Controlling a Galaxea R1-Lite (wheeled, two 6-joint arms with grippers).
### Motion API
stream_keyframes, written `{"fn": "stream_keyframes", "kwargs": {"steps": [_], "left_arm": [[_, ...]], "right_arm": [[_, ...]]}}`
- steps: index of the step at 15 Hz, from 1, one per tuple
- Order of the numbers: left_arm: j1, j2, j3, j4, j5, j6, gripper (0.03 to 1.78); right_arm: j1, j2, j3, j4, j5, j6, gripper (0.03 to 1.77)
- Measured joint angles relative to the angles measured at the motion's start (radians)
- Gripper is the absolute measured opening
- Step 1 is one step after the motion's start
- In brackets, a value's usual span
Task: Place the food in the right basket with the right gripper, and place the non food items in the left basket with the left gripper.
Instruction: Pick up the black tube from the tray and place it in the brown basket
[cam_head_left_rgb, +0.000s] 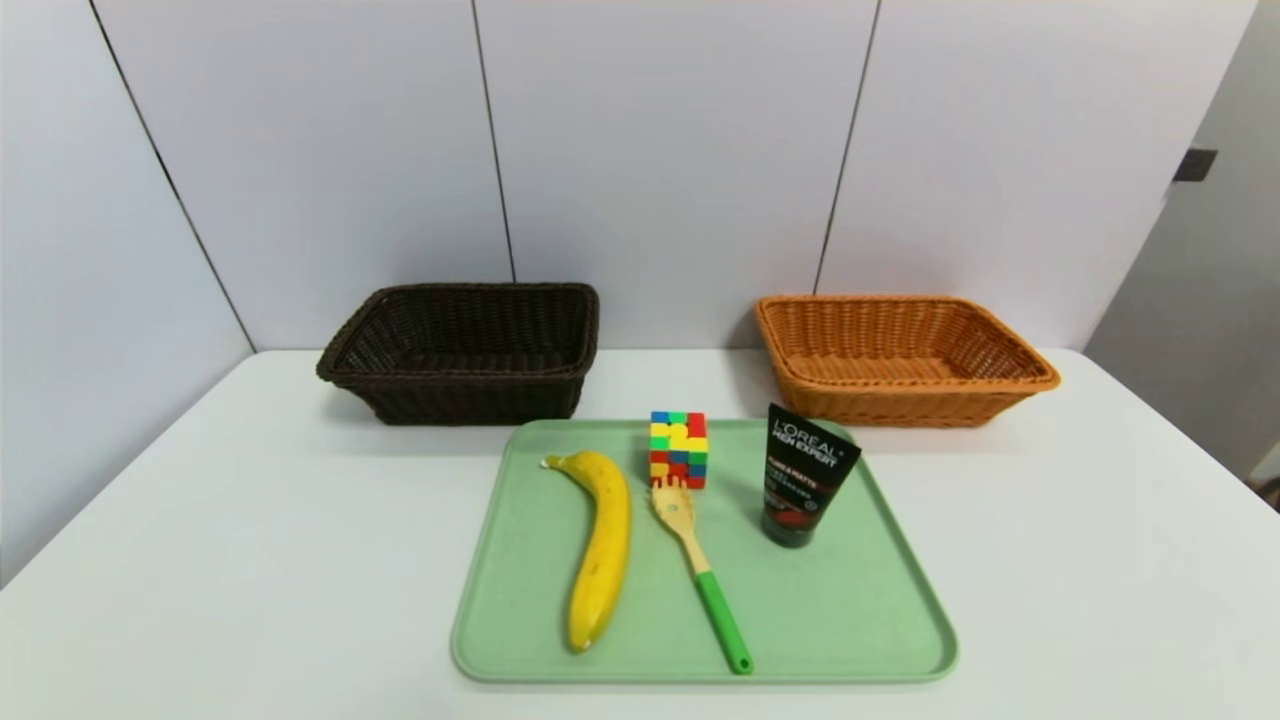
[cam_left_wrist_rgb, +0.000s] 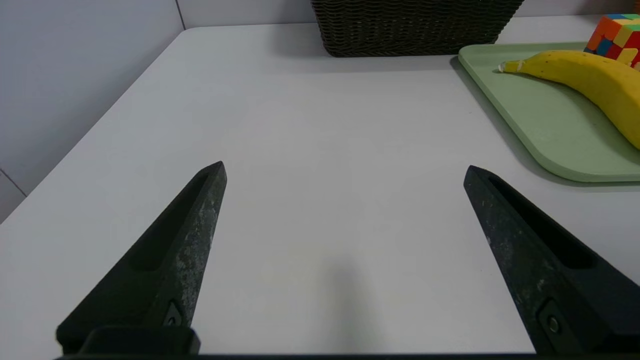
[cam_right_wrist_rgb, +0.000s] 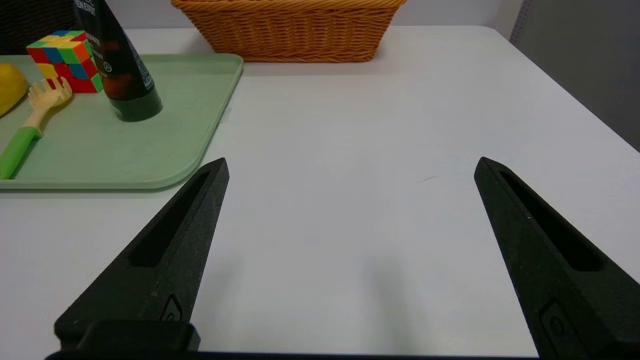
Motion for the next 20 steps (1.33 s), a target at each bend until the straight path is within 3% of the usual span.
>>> {"fn": "stream_keyframes", "kwargs": {"steps": [7, 11, 15, 20], "left_arm": [[0.000, 0.000, 0.000, 0.000, -0.002, 0.026, 1.69], [0.000, 0.004, -0.061, 0.046, -0.054, 0.051, 1.69], [0.000, 0.089, -0.256, 0.167, -0.067, 0.049, 1.69], [-0.001, 0.385, -0.506, 0.180, -0.081, 0.014, 1.69]], "right_arm": [[0.000, 0.001, -0.002, 0.007, 0.005, -0.027, 1.70], [0.000, 0.037, -0.056, 0.044, 0.067, -0.096, 1.70], [0.000, 0.233, -0.267, 0.070, 0.144, -0.080, 1.70], [0.010, 0.610, -0.593, 0.070, 0.176, -0.070, 1.70]]}}
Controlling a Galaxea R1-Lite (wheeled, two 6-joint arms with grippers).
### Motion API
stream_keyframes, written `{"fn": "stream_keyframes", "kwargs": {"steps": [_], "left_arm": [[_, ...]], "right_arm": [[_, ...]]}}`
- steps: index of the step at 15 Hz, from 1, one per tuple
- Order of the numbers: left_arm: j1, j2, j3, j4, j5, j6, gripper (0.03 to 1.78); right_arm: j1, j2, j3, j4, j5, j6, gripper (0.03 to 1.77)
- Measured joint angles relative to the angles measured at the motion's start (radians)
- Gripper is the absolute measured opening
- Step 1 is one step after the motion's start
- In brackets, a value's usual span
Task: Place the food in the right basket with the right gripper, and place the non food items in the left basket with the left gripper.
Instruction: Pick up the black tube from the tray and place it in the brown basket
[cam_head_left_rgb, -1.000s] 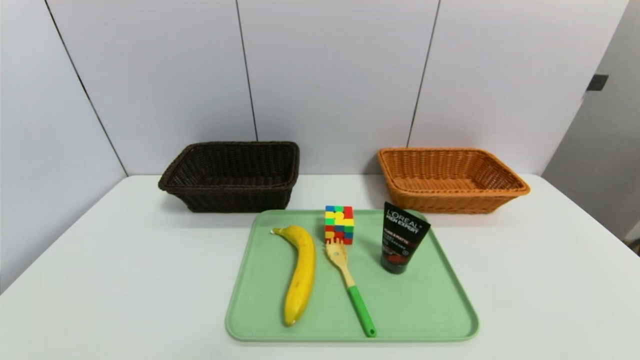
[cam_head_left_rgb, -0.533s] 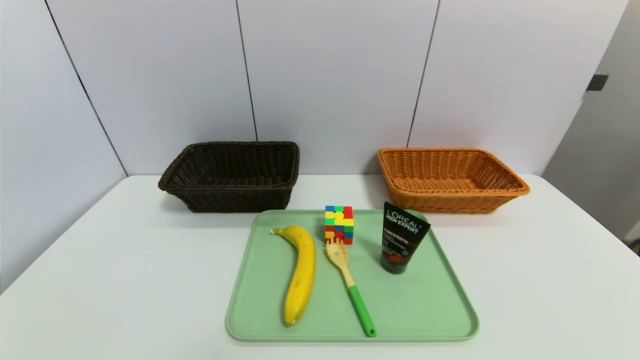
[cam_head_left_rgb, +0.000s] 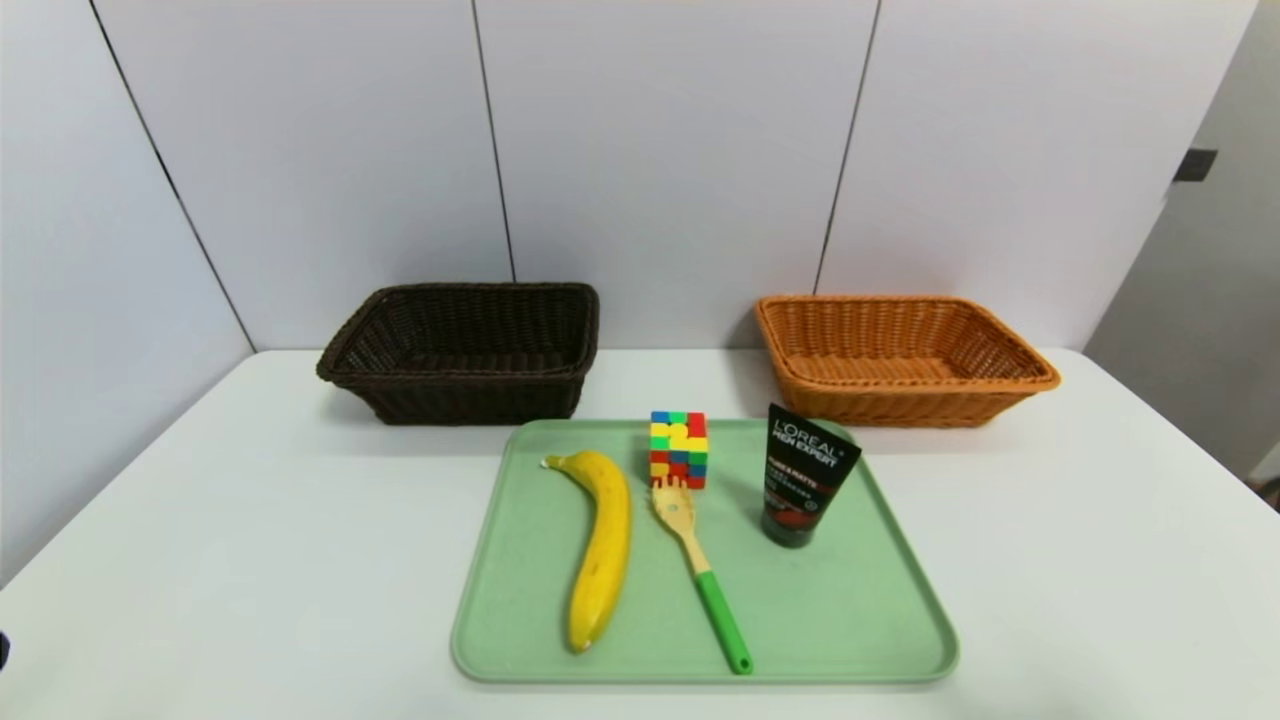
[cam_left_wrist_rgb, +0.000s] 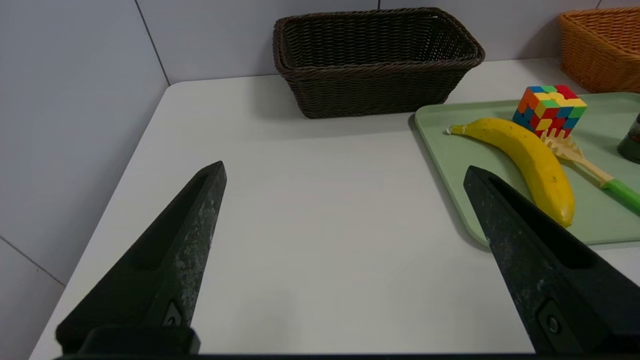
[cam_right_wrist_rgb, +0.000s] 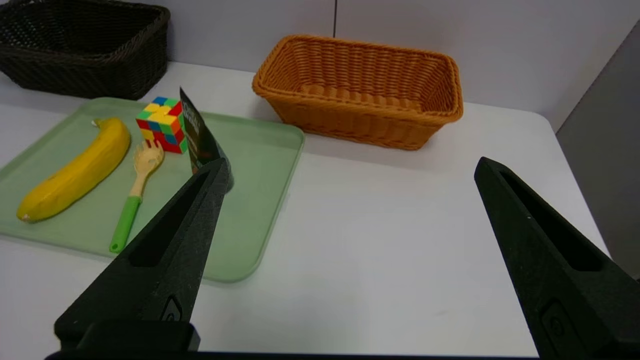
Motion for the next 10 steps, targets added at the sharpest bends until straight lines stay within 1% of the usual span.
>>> {"fn": "stream_keyframes", "kwargs": {"steps": [3, 5, 7, 8, 9, 10], "left_arm": [[-0.001, 0.220, -0.159, -0.008, -0.011, -0.008, 1.69], [-0.012, 0.360, -0.233, -0.016, -0.031, -0.012, 1.69], [-0.059, 0.465, -0.264, -0.023, -0.040, -0.035, 1.69], [-0.087, 0.510, -0.270, -0.035, -0.036, -0.063, 1.69], [-0.108, 0.547, -0.271, -0.053, -0.021, -0.087, 1.69], [-0.121, 0.581, -0.264, -0.084, 0.008, -0.099, 1.69]], "right_arm": [[0.046, 0.196, -0.174, 0.003, 0.002, 0.013, 1.70], [0.117, 0.325, -0.256, 0.000, 0.001, 0.033, 1.70], [0.213, 0.447, -0.296, -0.009, -0.006, 0.074, 1.70], [0.256, 0.505, -0.300, -0.022, -0.011, 0.101, 1.70], [0.288, 0.552, -0.298, -0.046, -0.014, 0.114, 1.70], [0.320, 0.608, -0.274, -0.093, -0.024, 0.120, 1.70]]}}
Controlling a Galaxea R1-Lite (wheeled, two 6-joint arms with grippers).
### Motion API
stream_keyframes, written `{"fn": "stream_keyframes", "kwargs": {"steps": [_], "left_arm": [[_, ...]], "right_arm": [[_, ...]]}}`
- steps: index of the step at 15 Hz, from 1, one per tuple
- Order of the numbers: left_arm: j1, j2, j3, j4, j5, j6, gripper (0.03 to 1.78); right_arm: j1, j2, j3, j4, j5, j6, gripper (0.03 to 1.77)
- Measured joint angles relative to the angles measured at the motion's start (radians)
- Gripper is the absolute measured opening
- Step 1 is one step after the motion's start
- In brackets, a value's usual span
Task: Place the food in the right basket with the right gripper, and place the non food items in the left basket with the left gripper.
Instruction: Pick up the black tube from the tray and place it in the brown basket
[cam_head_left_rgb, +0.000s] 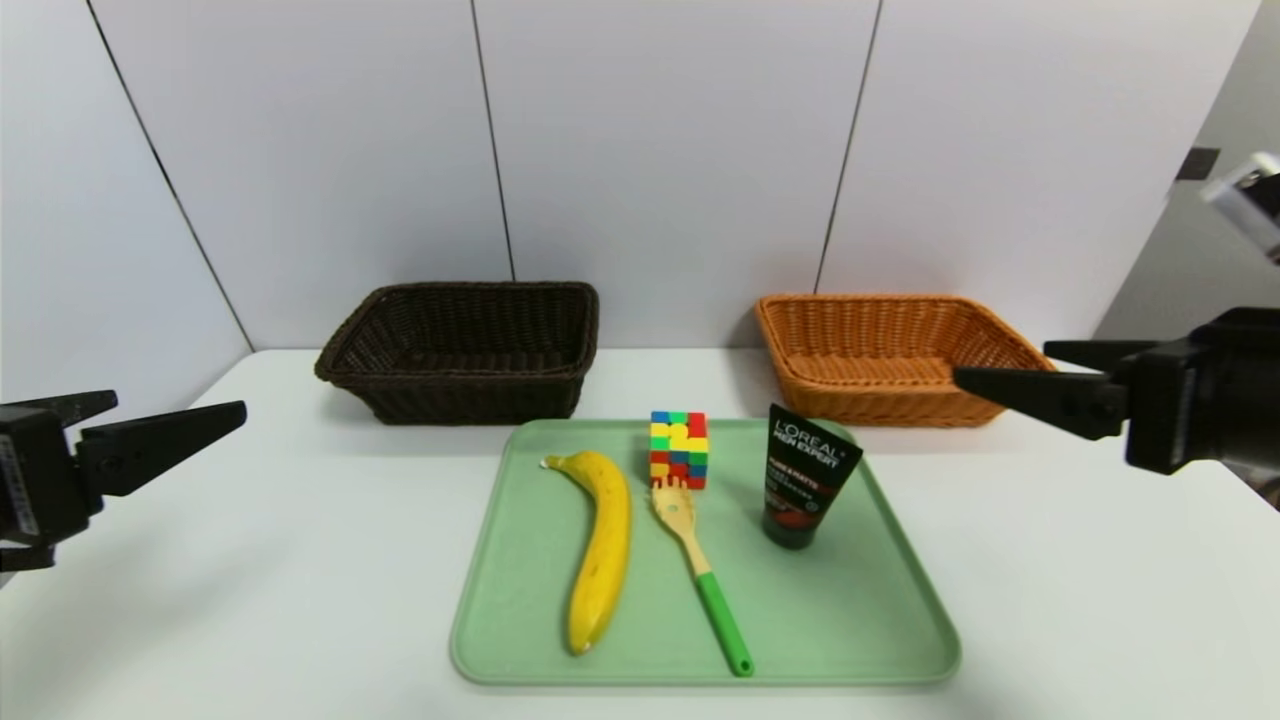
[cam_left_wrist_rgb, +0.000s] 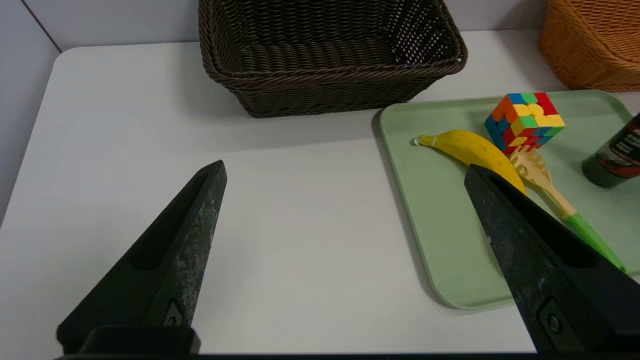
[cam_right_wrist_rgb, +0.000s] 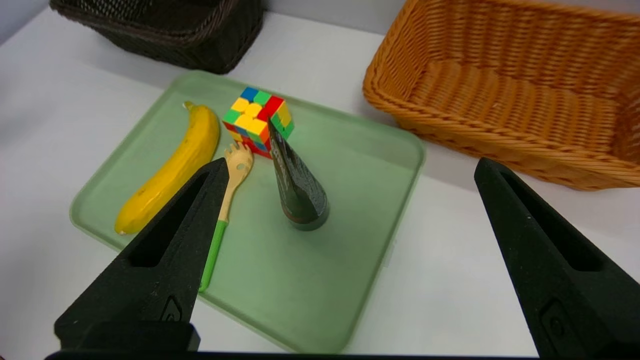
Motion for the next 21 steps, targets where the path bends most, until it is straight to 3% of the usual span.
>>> {"fn": "stream_keyframes", "kwargs": {"steps": [1, 3, 5, 9, 14, 17, 21], "left_arm": [[-0.007, 0.026, 0.019, -0.030, 0.031, -0.003, 1.69], [-0.013, 0.053, 0.064, -0.079, 0.065, 0.000, 1.69], [-0.019, 0.061, 0.090, -0.090, 0.068, 0.000, 1.69], [-0.057, 0.058, 0.103, -0.083, 0.070, -0.004, 1.69], [-0.105, 0.050, 0.132, -0.086, 0.077, -0.004, 1.69], [-0.137, 0.041, 0.147, -0.087, 0.077, -0.007, 1.69], [-0.143, 0.043, 0.149, -0.087, 0.075, -0.017, 1.69]], "right_arm": [[0.030, 0.044, 0.034, -0.059, -0.022, 0.003, 1.70], [0.114, 0.121, 0.123, -0.203, -0.112, 0.007, 1.70], [0.192, 0.164, 0.209, -0.320, -0.185, 0.009, 1.70], [0.260, 0.184, 0.339, -0.396, -0.194, 0.011, 1.70], [0.260, 0.198, 0.428, -0.503, -0.190, 0.026, 1.70], [0.255, 0.266, 0.455, -0.637, -0.195, 0.036, 1.70], [0.243, 0.442, 0.495, -0.917, -0.214, 0.041, 1.70]]}}
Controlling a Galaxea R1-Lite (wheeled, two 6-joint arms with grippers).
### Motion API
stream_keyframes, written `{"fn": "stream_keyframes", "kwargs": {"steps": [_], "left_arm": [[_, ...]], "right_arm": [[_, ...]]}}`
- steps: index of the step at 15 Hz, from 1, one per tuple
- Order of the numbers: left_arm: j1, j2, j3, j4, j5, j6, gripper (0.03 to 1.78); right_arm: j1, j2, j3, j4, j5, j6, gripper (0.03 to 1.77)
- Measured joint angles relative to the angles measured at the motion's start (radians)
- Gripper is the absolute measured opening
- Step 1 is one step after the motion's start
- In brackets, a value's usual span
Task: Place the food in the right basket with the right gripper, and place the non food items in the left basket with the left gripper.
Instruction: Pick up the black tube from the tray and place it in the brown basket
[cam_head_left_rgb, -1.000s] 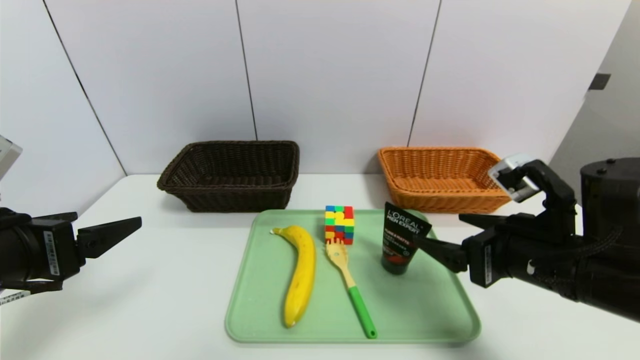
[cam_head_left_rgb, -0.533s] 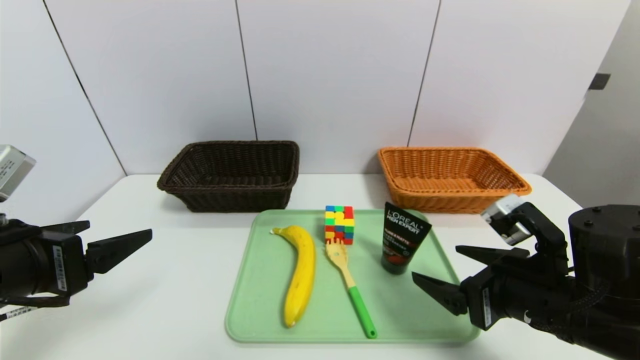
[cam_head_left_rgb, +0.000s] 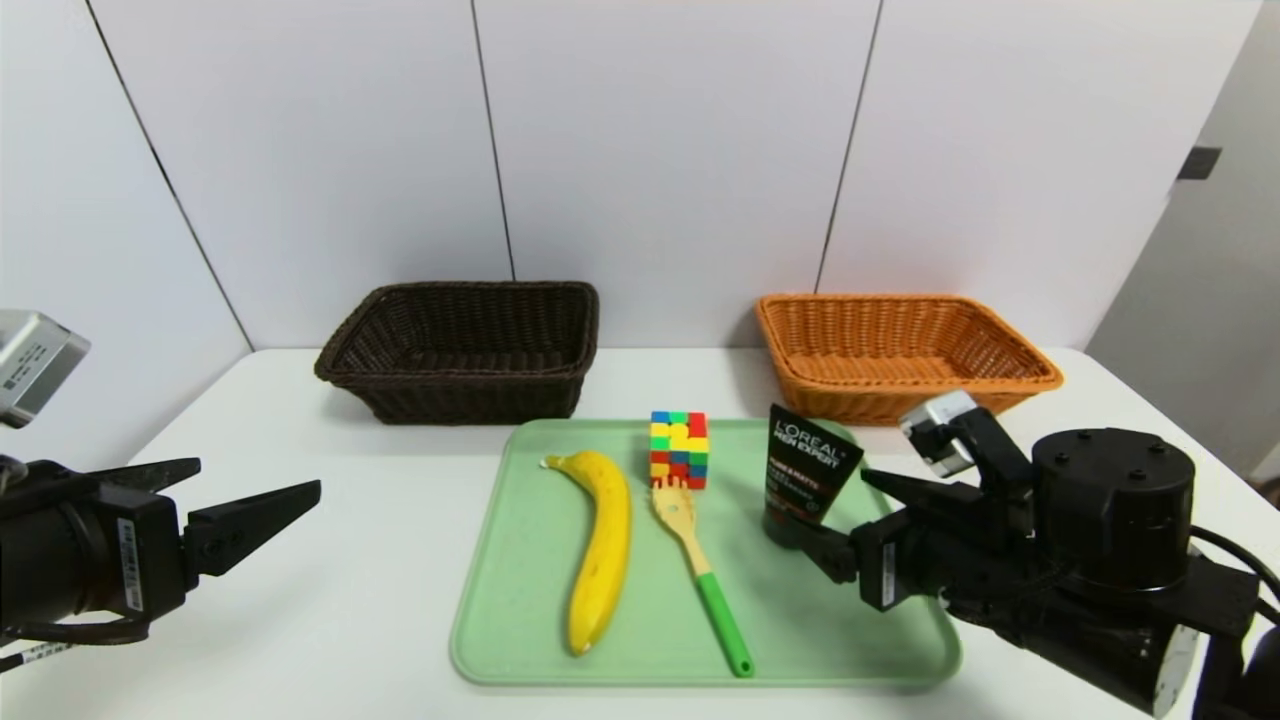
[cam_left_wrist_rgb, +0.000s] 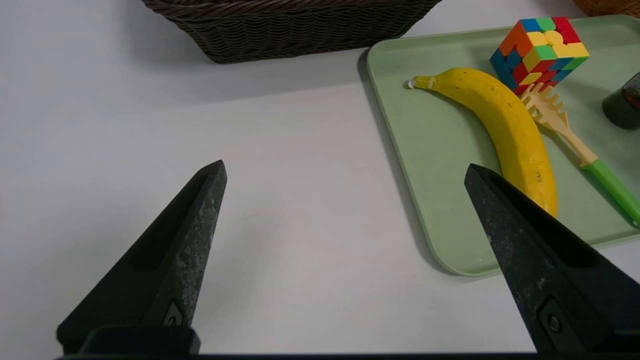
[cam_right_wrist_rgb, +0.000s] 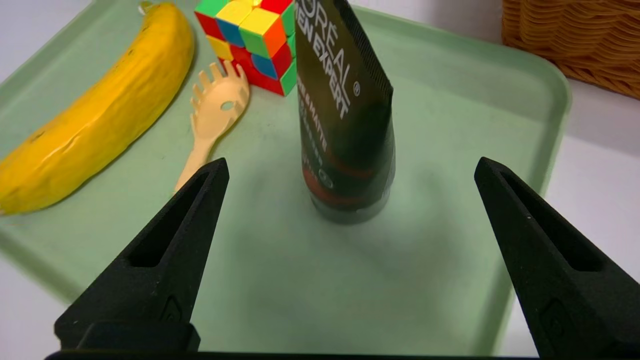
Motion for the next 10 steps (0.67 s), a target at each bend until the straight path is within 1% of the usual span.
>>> {"fn": "stream_keyframes", "kwargs": {"steps": [3, 5, 6, 10], "left_arm": [[0.000, 0.007, 0.004, 0.003, 0.001, 0.000, 1.69], [-0.001, 0.016, 0.004, 0.001, 0.001, 0.000, 1.69], [-0.001, 0.018, 0.004, 0.001, 0.001, 0.001, 1.69], [-0.007, 0.025, 0.005, 0.001, 0.001, -0.001, 1.69]], "right_arm": [[-0.008, 0.144, 0.024, -0.256, -0.011, 0.001, 1.70], [-0.010, 0.212, 0.032, -0.381, -0.033, 0.001, 1.70], [-0.010, 0.234, 0.035, -0.417, -0.036, -0.001, 1.70], [-0.010, 0.277, 0.032, -0.440, -0.039, 0.000, 1.70]]}}
